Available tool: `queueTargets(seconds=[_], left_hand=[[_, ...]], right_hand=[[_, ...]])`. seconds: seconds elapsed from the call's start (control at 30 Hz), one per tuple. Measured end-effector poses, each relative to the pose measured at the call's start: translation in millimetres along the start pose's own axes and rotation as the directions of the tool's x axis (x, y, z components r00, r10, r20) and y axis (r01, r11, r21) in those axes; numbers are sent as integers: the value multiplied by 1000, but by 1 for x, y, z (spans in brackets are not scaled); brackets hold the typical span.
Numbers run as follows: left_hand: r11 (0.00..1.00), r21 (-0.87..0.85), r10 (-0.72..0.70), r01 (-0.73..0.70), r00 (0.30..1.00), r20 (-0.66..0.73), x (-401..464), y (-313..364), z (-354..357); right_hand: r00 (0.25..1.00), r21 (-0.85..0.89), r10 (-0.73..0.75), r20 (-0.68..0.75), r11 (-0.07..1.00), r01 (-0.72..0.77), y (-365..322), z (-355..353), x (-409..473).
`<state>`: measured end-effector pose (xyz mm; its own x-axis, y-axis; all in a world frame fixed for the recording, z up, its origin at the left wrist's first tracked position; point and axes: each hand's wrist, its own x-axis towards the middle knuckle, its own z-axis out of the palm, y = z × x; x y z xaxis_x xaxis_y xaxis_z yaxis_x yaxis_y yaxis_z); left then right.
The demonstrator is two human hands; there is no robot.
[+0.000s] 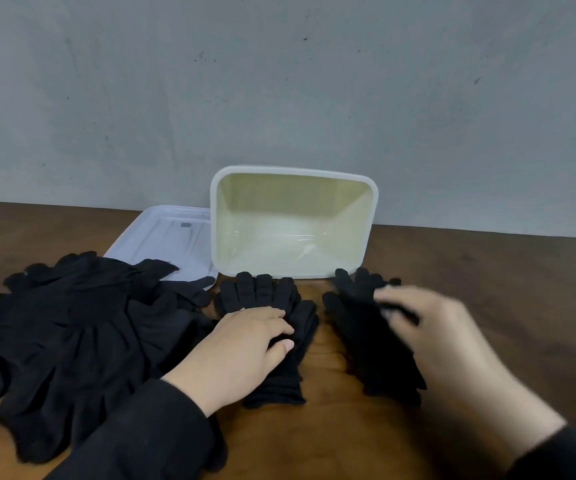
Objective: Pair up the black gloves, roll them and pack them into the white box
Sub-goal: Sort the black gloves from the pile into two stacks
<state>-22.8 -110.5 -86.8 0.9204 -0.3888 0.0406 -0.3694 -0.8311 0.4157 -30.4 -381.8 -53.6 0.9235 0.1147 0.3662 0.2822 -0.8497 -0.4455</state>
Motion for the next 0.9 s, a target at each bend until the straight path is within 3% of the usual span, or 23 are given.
queueTargets(seconds=[0.1,0.3,0.37,0.47,0.53,0.67,0.8,0.9], left_hand=[[1000,8,1,-1,1000,-3,1,-1,0],[1000,21,2,-2,1000,-13,2,-2,2],[999,36,8,-6,999,-33,3,-2,5],[999,48,3,1,997,-72,1,-1,5],[1000,-21,-16,13,985,-172,-5,-8,2],[986,-164,-77,13,919,-387,-2,5,-9],[984,-178,-115,29,860,-497,-17,-2,-34],[972,-197,-218,126,796,-564,-31,-25,-61]], right_hand=[[988,-48,-30,153,998,38,19,27,-30],[981,-23,-25,190,999,30,24,25,-39],[988,-38,-45,149,998,51,18,21,-38],[984,18,-177,-23,984,178,-11,26,-31],[973,144,-222,-68,962,230,-44,41,-21],[984,258,-168,-61,950,178,-69,68,-7],[971,249,-209,116,953,176,-72,101,-6],[965,253,-201,167,955,155,-66,109,-7]])
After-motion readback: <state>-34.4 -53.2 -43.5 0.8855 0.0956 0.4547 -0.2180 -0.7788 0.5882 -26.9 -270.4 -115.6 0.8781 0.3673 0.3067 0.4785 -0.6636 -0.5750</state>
